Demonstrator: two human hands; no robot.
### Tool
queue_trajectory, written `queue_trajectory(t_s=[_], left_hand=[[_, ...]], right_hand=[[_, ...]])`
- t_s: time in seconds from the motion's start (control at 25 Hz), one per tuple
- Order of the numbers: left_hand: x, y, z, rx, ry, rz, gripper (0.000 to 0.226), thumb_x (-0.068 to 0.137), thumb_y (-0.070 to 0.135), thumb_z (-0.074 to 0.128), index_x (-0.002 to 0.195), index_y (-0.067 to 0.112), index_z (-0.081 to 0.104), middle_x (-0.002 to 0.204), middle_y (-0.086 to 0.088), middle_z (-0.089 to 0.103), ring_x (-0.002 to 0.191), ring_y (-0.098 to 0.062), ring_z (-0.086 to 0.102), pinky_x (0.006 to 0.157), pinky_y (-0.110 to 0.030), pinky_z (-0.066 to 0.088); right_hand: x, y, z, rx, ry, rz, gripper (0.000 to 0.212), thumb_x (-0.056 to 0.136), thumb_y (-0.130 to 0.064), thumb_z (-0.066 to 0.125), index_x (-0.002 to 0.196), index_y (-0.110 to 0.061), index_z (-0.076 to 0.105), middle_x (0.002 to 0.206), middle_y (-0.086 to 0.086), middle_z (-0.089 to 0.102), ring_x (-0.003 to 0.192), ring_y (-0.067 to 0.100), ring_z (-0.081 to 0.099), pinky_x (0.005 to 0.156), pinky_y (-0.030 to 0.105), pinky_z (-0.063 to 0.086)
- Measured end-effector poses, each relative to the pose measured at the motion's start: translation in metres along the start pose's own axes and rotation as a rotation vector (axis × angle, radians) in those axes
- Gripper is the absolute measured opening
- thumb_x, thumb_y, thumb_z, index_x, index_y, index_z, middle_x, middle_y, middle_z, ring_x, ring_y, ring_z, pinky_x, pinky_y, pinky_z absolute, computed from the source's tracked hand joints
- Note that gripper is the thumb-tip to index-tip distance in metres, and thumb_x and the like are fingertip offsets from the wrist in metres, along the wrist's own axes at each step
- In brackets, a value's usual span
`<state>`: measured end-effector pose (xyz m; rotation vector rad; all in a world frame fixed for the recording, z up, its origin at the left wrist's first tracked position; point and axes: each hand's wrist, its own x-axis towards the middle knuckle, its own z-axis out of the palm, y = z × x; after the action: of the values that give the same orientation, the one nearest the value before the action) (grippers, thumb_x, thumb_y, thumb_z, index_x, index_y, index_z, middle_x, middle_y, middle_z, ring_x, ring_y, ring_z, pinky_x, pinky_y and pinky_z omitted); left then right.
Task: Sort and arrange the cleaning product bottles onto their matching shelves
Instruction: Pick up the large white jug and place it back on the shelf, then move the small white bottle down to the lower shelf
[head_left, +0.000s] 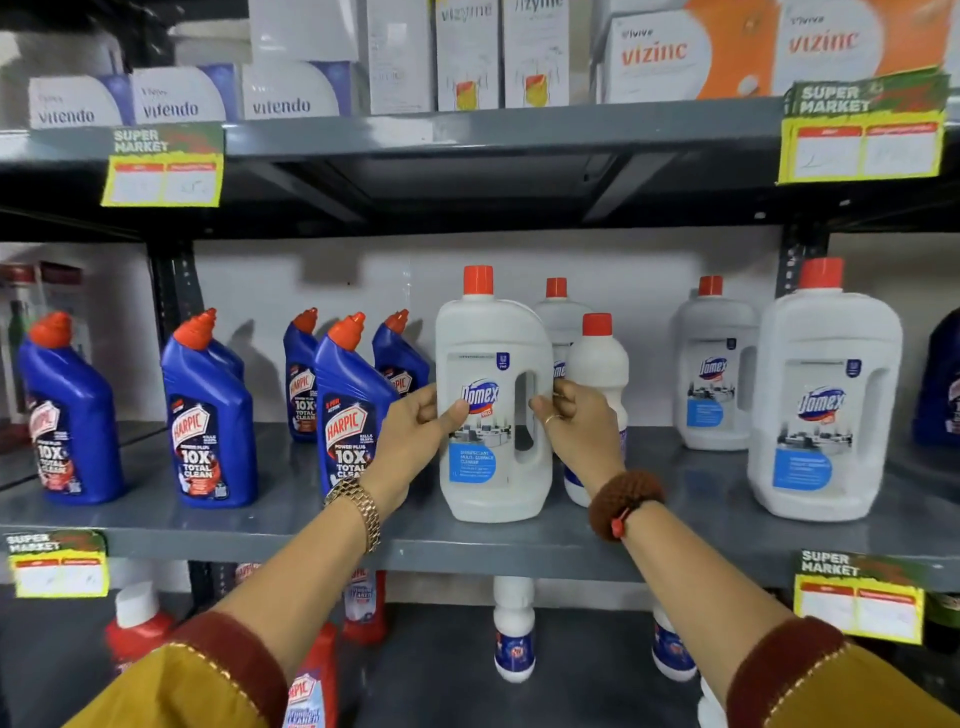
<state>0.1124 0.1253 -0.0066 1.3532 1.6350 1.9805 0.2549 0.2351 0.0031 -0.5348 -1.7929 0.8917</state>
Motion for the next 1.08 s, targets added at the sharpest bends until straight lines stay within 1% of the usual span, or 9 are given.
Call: queue_trajectory(t_s=[0.12,0.2,0.32,0.44,0.52,0.68,0.76,0.88,1.08], left_hand=[[-0.007,-0.009,0.005,-0.015,0.059,0.052,0.037,0.086,0.023,0.060,0.122,0.017,0.056,0.119,-0.005,0.068,0.101,-0.011,0.067,0.087,-0.032,0.056],[-0.018,-0.021,0.010,0.080,0.095,0.170,0.043,0.088,0.031,0.056,0.130,0.027,0.048,0.122,0.005,0.065,0.107,-0.006,0.064,0.091,-0.033,0.053],[-0.035,-0.044,0.017,0.434,0.097,0.318,0.054,0.093,0.043,0.044,0.142,0.036,0.023,0.139,0.011,0.049,0.123,-0.007,0.051,0.100,-0.034,0.048],[-0.039,-0.062,0.019,0.781,0.174,0.333,0.071,0.091,0.054,0.034,0.147,0.021,0.007,0.156,-0.001,0.023,0.144,-0.016,0.022,0.118,-0.039,0.024],[-0.046,-0.067,0.021,0.972,0.227,0.333,0.076,0.090,0.055,0.029,0.148,0.013,0.003,0.159,-0.006,0.012,0.147,-0.017,0.008,0.120,-0.034,0.008],[-0.073,-0.083,0.022,1.185,0.250,0.390,0.074,0.091,0.053,0.025,0.148,0.010,0.003,0.158,-0.009,0.004,0.147,-0.022,0.003,0.120,-0.037,0.002],[-0.082,-0.089,0.021,1.224,0.240,0.362,0.073,0.091,0.053,0.021,0.147,0.008,0.007,0.158,-0.013,0.005,0.147,-0.024,0.003,0.120,-0.038,0.000],[-0.090,-0.093,0.021,1.252,0.243,0.325,0.072,0.091,0.053,0.020,0.146,0.006,0.013,0.157,-0.017,0.005,0.147,-0.028,0.003,0.120,-0.038,0.002],[-0.099,-0.093,0.010,1.261,0.148,0.366,0.065,0.092,0.050,0.029,0.146,0.014,0.020,0.157,-0.006,0.019,0.145,-0.020,0.017,0.120,-0.032,0.006]], right_hand=[[-0.009,0.002,-0.004,0.043,0.017,-0.040,0.023,0.084,-0.011,0.061,0.107,-0.011,0.063,0.093,-0.007,0.063,0.084,0.007,0.060,0.083,0.021,0.049],[-0.022,0.009,-0.012,0.048,0.179,-0.181,0.028,0.084,-0.006,0.060,0.110,-0.014,0.063,0.098,-0.007,0.067,0.087,0.006,0.064,0.082,0.021,0.054],[-0.037,0.024,-0.023,-0.118,0.439,-0.322,0.039,0.083,-0.011,0.061,0.120,-0.023,0.054,0.117,-0.001,0.065,0.100,0.013,0.062,0.083,0.027,0.052],[-0.030,0.048,-0.025,-0.243,0.334,-0.177,0.071,0.072,-0.023,0.073,0.132,-0.022,0.035,0.135,0.004,0.049,0.121,0.021,0.049,0.097,0.037,0.047],[-0.026,0.059,-0.022,-0.191,0.204,-0.064,0.081,0.066,-0.031,0.077,0.132,-0.025,0.030,0.129,0.001,0.051,0.114,0.019,0.053,0.092,0.039,0.050],[-0.021,0.069,-0.026,0.014,0.104,0.126,0.071,0.066,-0.027,0.079,0.123,-0.018,0.038,0.114,0.000,0.058,0.096,0.016,0.058,0.080,0.028,0.047],[-0.018,0.071,-0.030,0.078,0.086,0.209,0.062,0.063,-0.028,0.082,0.113,-0.016,0.048,0.108,0.002,0.062,0.094,0.018,0.061,0.079,0.029,0.046],[-0.022,0.072,-0.032,0.041,0.109,0.191,0.055,0.058,-0.031,0.084,0.103,-0.015,0.057,0.102,0.003,0.067,0.089,0.018,0.064,0.076,0.029,0.049],[-0.053,0.051,-0.040,-0.021,0.160,0.086,0.044,0.052,-0.037,0.086,0.086,-0.022,0.062,0.088,-0.003,0.069,0.076,0.010,0.064,0.070,0.026,0.051]])
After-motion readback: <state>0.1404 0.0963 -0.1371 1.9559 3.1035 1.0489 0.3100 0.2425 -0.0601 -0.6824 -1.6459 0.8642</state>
